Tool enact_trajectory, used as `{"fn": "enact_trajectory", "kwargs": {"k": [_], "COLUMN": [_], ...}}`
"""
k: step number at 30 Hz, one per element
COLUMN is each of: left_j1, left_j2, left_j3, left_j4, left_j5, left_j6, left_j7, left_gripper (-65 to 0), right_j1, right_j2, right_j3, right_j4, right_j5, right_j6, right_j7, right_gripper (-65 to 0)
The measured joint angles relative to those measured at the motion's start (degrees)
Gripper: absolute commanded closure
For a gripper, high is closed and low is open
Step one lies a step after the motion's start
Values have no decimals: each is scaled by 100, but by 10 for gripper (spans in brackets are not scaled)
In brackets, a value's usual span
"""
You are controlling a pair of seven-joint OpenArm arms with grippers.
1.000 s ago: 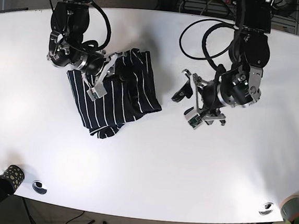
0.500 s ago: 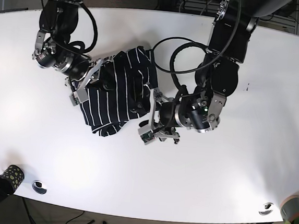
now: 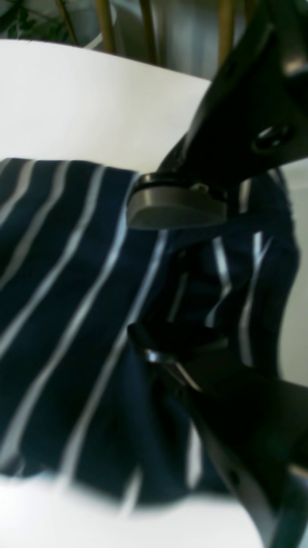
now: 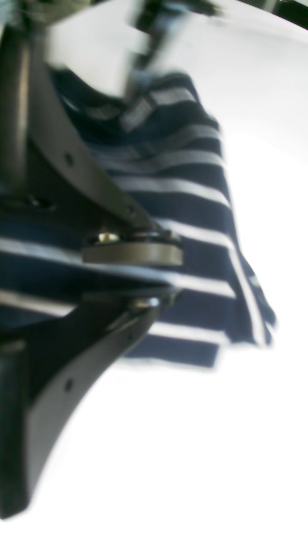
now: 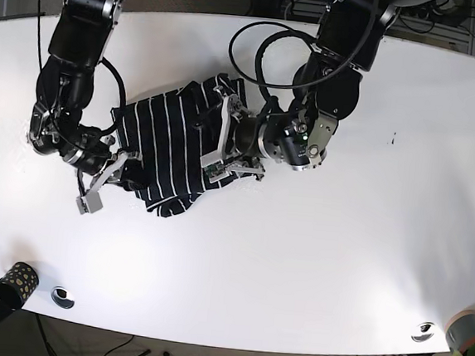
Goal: Fold the T-shirt properly
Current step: 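Grasp the bundled shirt's side with the left gripper and pull it flat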
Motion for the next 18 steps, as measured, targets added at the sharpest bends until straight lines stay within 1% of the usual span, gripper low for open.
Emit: {"fn": "enact_trajectory", "kwargs": {"k": [2, 5, 6, 9, 10, 12, 14, 16, 18], "left_j1": [50, 98, 96, -48, -127, -420, -793, -1071, -1272], "left_j2": [-72, -243, -278, -479, -531, -640, -721, -813, -951], "left_j3": [-37, -225, -280, -369, -367, -323, -321, -332, -339], "left_j4": [0, -17, -50, -278, -393, -839, -1429, -1762, -1895], "left_j5": [-20, -39, -39, -42, -42, -44, -170, -127, -42], "left_j6": [0, -2, 0, 0, 0, -4, -46, -39, 7], "left_j7": [-17, -31, -28, -48, -76, -295, -612, -675, -610], "left_gripper": [-311, -311, -311, -311, -311, -311, -311, -311, -311], "right_j1": [208, 328, 328, 326, 330, 341, 330, 258, 133], "right_j2": [-52, -186, -197, -184, -166, -125, -74, -24, 94], "right_j3": [-131, -258, -260, -269, -267, -260, -254, -251, -251], "right_j4": [-433, -1088, -1231, -1563, -1596, -1606, -1572, -1325, -957], "right_j5": [-457, -973, -994, -984, -988, -999, -984, -846, -640], "right_j6": [-39, -24, 9, 9, 9, 39, 31, -9, 26], "right_j7": [302, 929, 1126, 1528, 1556, 1569, 1484, 1119, 892], "right_gripper": [-87, -87, -87, -87, -87, -84, -84, -84, -84]}}
